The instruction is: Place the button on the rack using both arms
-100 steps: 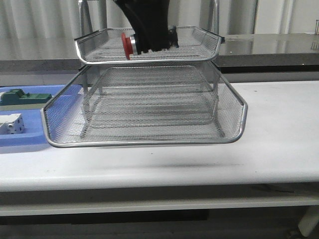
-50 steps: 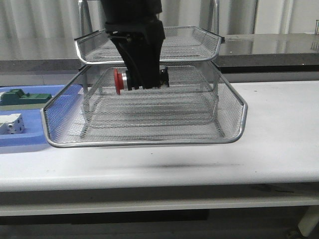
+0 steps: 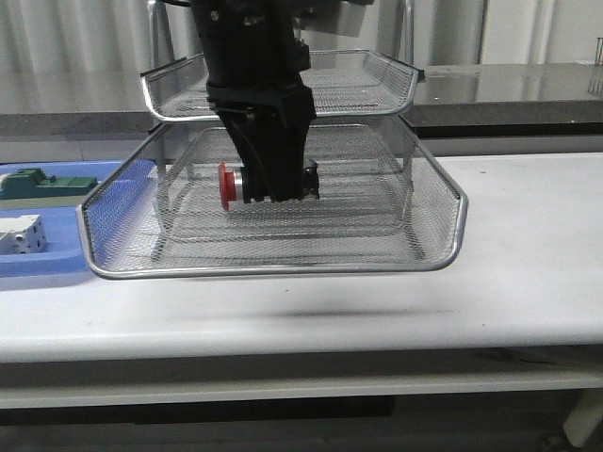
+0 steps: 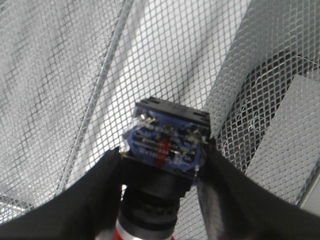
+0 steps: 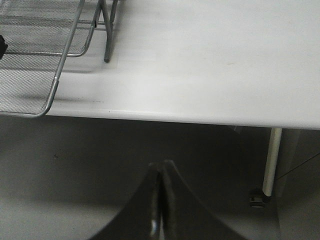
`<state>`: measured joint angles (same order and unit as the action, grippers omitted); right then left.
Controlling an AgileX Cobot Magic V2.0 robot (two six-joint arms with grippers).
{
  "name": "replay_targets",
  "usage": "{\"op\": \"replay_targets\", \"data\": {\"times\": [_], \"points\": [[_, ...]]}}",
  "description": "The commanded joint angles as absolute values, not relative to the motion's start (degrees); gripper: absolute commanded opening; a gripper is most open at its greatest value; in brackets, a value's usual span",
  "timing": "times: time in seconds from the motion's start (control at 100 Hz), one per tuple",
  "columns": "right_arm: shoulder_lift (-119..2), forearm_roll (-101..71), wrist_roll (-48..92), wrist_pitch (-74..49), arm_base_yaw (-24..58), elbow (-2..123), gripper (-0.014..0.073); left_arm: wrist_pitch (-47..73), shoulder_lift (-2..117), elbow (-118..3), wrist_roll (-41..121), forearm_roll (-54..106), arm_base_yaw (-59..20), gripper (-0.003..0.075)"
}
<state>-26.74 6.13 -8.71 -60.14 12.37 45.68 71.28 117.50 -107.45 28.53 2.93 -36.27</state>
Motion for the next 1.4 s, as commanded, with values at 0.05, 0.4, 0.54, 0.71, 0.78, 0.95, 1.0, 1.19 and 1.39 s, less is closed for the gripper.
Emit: {"op": "replay_targets", "data": {"times": [0.05, 0.4, 0.54, 0.71, 0.78, 0.95, 1.0, 1.19, 1.39], "points": [[-27.0, 7.1, -8.6, -56.8, 12.4, 47.5, -0.0069, 71.3, 114.3, -109.1, 28.2, 3.9, -36.6, 0.0419], [-27.0, 7.1, -8.6, -56.8, 12.4, 47.5, -0.0069, 72.7, 114.2, -110.3, 27.1, 3.9, -36.6, 0.0512], [-27.0, 7.1, -8.6, -56.8, 12.4, 47.5, -0.0069, 72.7, 112.8, -111.4, 24.7, 3.9, -36.4, 0.0512], [-27.0, 7.1, -8.6, -56.8, 12.4, 47.5, -0.0069, 72.7, 109.1, -111.4, 22.9, 3.9, -36.4, 0.0512], [-27.0, 7.1, -8.6, -56.8, 12.4, 47.5, -0.0069, 72.7, 107.3, -111.4, 22.3, 3.8, -36.0, 0.0512], [-27.0, 7.1, -8.6, -56.8, 12.4, 47.5, -0.0069, 72.7, 103.2, -111.2, 19.6, 3.8, -33.2, 0.0511], [-27.0, 7.1, -8.6, -56.8, 12.4, 47.5, -0.0069, 72.7, 101.9, -110.9, 18.8, 3.8, -32.0, 0.0511], [-27.0, 7.1, -8.6, -56.8, 12.4, 47.5, -0.0069, 72.6, 96.3, -106.4, 17.8, 3.8, -26.4, 0.051], [-27.0, 7.1, -8.6, -56.8, 12.4, 47.5, -0.0069, 67.0, 89.3, -98.0, 17.0, 3.8, -20.6, 0.051]]}}
